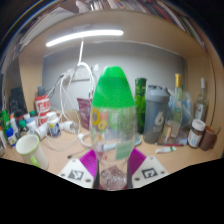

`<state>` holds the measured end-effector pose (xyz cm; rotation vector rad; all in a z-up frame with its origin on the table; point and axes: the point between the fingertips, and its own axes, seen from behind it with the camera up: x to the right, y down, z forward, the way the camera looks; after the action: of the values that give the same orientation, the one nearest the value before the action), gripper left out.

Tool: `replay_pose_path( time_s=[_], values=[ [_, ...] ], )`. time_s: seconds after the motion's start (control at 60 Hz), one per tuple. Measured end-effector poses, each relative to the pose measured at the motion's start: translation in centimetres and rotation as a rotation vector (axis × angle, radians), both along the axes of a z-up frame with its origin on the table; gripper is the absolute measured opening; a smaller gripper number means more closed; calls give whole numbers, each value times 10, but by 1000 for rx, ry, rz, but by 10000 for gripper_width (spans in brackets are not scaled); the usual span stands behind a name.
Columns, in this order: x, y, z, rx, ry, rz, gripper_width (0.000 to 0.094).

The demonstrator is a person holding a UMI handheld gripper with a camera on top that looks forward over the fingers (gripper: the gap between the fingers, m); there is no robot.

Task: Pour water

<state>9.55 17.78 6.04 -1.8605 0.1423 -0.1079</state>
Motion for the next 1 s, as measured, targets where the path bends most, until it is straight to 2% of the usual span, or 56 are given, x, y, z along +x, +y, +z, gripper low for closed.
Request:
replay_pose_path(
  time_s=[0.017,0.033,0.083,0.283,0.35,0.417,0.433,0.467,0.5,0.567,0.7,1.0],
  values=[
    [1,-2,1,0,-3,3,382],
    [1,0,11,70,-12,8,382],
    [2,0,9,101,-23,2,377],
    [4,0,8,77,-4,-14,396],
    [3,-2,5,43,-8,-15,479],
    [-2,-6,-5,-35,4,15,557],
    [-4,-9,-10,-68,13,26,598],
    [-12,-18,-15,-121,40,52,753],
    [-18,-29,-17,-152,71,62,861],
    [-20,-53,-9,-167,119,46,831],
    [-27,-117,15,-187,87,1,836],
    [-81,-292,125,-187,-7,-40,830]
  ],
)
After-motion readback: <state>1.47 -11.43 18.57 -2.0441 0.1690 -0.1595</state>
